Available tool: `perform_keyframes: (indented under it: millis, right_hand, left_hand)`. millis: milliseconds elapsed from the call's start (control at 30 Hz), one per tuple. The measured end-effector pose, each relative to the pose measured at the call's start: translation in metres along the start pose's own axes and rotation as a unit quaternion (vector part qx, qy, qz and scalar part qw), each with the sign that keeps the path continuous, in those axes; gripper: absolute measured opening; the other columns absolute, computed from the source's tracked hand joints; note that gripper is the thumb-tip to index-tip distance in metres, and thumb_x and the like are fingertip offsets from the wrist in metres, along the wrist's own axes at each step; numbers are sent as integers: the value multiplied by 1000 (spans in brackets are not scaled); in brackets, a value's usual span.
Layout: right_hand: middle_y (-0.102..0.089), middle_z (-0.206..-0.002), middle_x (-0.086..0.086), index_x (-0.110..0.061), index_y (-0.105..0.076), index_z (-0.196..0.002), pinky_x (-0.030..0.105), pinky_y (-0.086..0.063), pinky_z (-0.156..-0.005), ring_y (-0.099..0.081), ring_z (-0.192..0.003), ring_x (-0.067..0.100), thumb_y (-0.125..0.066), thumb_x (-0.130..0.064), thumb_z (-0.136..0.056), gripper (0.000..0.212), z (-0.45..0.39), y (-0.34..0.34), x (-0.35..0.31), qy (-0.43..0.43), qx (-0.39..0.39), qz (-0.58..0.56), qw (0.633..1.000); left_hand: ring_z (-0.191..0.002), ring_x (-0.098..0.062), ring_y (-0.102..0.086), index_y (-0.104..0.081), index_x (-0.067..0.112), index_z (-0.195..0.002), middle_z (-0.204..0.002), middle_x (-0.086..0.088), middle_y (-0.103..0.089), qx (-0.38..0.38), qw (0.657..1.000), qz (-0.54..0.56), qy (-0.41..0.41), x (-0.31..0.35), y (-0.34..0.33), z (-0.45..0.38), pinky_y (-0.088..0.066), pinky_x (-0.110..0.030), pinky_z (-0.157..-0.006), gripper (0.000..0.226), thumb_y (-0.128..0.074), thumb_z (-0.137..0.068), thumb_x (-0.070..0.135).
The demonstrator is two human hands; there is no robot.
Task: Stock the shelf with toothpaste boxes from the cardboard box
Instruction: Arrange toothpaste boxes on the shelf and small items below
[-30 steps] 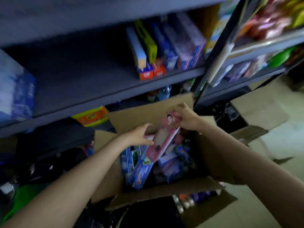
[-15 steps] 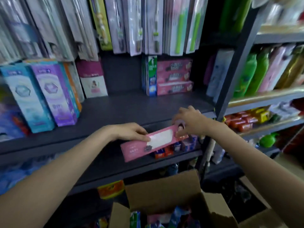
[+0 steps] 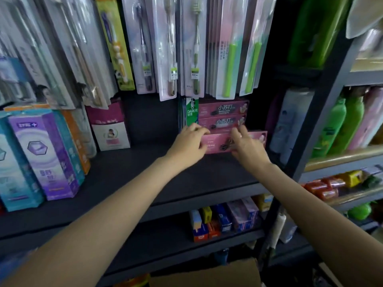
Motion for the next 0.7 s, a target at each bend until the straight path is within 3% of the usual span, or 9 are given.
perform_keyframes:
  millis: [133,267,500,633,700]
  right_hand:
    - [-26,-142,21,-3,-30,-133,36,-36,-56,-62,-88,42,-56,3,-84,55,-40,-22,30,-64,26,-27,997]
    - [-15,-148,24,-4,-24,-137,36,-37,-56,-62,-87,40,-53,14,-81,65,-70,-37,34,-80,21,-34,996]
    - [-10,-149,27,-2,-24,-138,45,-48,-71,-60,-97,45,-51,16,-81,66,-90,-63,27,-78,8,-87,993]
    - [-18,-146,25,1,-29,-136,46,-47,-80,-52,-112,44,-52,1,-89,52,-98,-66,24,-72,3,-114,991]
    - [-18,-146,22,2,-24,-140,44,-45,-86,-47,-120,42,-51,-3,-91,56,-97,-67,22,-65,-14,-119,991]
  left_hand:
    - [-134,-21,-29,-32,11,-142,-147,-4,-30,-43,998,-42,18,-20,-32,-10,-26,-32,-112,53,-47,-91,11]
    - [-139,-20,-22,-28,10,-144,-152,-5,-24,-70,995,-59,38,-37,-48,-16,-23,-31,-113,56,-46,-92,10]
    - [-139,-20,-20,-28,11,-144,-152,-3,-22,-76,993,-60,63,-57,-57,-12,-24,-29,-110,55,-45,-92,10]
    - [-139,-20,-19,-28,10,-144,-152,-4,-21,-82,992,-55,75,-61,-62,-7,-22,-29,-111,55,-45,-92,11]
    - [-139,-20,-19,-29,10,-143,-152,-4,-22,-82,993,-57,71,-59,-64,-4,-23,-31,-111,54,-45,-92,11]
Point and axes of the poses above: each hand's wrist, its own z-axis away from the middle knuckle, its own y-axis out of the back of the hand, x = y × z, the point moved 8 cm from there along -z, towards the middle knuckle
